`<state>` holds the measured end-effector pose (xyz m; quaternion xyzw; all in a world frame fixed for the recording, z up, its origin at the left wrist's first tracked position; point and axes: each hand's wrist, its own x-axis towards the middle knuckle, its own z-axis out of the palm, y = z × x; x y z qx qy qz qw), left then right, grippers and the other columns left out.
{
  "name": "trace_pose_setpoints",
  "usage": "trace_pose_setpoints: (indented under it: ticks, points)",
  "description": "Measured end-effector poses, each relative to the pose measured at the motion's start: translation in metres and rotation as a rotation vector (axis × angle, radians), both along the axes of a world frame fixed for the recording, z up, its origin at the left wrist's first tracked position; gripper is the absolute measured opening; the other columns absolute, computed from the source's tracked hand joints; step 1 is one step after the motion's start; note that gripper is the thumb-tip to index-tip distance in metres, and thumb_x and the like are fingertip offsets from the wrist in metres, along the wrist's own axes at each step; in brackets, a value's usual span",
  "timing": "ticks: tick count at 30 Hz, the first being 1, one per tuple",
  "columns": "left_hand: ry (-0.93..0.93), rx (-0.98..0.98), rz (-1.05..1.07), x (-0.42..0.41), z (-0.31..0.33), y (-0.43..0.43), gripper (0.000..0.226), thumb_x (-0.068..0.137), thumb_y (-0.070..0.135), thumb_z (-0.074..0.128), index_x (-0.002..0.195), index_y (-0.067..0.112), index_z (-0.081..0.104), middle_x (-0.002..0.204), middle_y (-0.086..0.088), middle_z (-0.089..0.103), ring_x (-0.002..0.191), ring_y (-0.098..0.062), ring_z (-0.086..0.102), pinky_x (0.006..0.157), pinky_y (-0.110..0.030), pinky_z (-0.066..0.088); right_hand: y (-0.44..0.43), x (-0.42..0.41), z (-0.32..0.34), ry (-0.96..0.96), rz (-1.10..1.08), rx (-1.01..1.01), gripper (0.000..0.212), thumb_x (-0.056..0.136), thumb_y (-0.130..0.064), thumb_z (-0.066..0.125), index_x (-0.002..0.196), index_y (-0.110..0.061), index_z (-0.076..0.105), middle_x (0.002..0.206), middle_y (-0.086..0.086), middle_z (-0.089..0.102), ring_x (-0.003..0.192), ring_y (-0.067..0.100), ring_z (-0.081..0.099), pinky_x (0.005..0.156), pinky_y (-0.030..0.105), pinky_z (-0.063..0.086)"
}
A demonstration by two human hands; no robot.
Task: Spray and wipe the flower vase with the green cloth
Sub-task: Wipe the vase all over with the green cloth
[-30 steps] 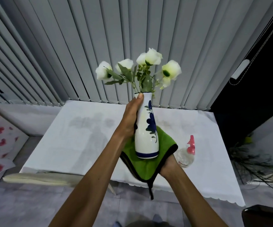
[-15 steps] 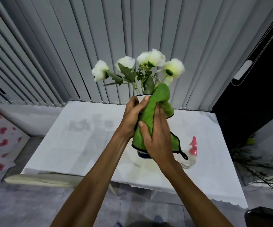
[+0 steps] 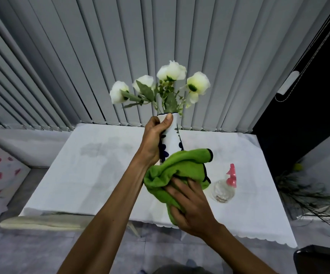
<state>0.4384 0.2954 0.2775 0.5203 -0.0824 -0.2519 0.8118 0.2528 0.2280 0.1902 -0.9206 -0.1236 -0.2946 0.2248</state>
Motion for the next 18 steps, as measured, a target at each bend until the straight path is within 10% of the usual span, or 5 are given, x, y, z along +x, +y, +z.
trace_pose_setpoints:
  ticks: [8,15,18]
  points:
    - [-0.017,0.016,0.003,0.002,0.01,-0.006,0.034,0.087,0.027,0.072,0.074,0.02,0.041,0.067,-0.004,0.045,0.061,-0.02,0.051,0.062,-0.035,0.045,-0.006,0.045,0.039,0.086,-0.142,0.094,0.058,0.102,-0.029,0.041,0.156,-0.013,0.031,0.167,0.009,0.02,0.155,0.03,0.012,0.124,0.045,0.019]
    - [0.007,-0.047,-0.005,0.0,0.008,-0.006,0.025,0.083,0.022,0.067,0.099,0.01,0.052,0.086,-0.012,0.064,0.076,-0.024,0.067,0.069,-0.034,0.059,-0.002,0.08,0.067,0.187,-0.317,0.523,0.059,0.101,-0.053,0.029,0.158,-0.038,0.021,0.167,-0.012,0.021,0.146,0.002,0.03,0.104,0.02,0.034]
    - [-0.012,-0.041,0.018,-0.001,0.007,-0.007,0.04,0.086,0.026,0.071,0.115,0.003,0.057,0.101,-0.018,0.068,0.086,-0.027,0.07,0.076,-0.036,0.059,-0.007,0.089,0.074,0.288,-0.332,0.852,0.048,0.097,-0.062,0.032,0.14,-0.047,0.046,0.14,-0.008,0.062,0.125,0.012,0.059,0.097,0.029,0.048]
